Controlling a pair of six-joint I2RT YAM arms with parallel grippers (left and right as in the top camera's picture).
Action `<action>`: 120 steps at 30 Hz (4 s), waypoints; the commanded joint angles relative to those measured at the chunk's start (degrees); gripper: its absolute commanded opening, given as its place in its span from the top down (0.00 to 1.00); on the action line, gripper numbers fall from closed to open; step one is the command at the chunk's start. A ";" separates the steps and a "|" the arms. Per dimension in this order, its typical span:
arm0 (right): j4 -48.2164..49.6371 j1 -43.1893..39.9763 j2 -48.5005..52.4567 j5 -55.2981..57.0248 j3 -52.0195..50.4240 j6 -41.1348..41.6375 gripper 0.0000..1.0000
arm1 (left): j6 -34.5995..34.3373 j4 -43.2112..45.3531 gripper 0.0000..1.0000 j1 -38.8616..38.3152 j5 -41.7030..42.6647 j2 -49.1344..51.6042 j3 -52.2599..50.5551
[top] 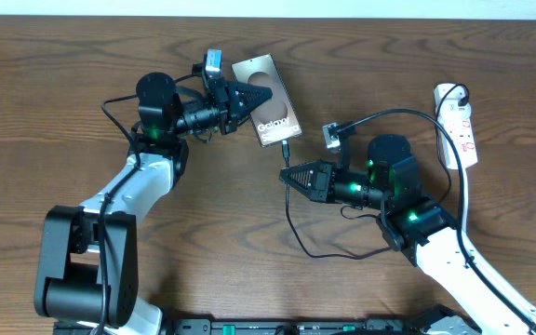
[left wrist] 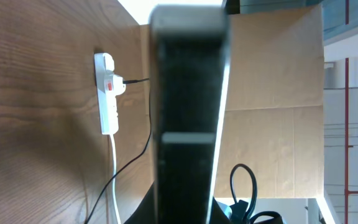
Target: Plug charger to phone and switch on socket
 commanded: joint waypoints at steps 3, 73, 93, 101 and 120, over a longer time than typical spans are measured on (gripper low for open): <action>0.44 0.50 0.13 -0.37 -0.04 0.37 0.99 | 1.84 0.90 0.93 -0.48 1.57 -0.37 0.83; 0.24 2.08 0.13 -1.57 -0.04 -3.72 0.99 | 2.14 7.56 0.93 0.87 8.94 -0.37 0.83; 1.62 0.07 0.13 -7.43 -0.04 -5.44 0.99 | 2.16 7.56 0.92 0.87 9.31 -0.37 0.83; 2.47 0.07 0.13 -6.14 -0.04 -5.29 0.99 | 2.14 7.56 0.93 0.87 9.33 -0.37 0.83; 2.27 -0.04 0.13 -4.35 -0.04 -1.03 0.99 | 2.14 7.56 0.92 0.87 9.33 -0.37 0.83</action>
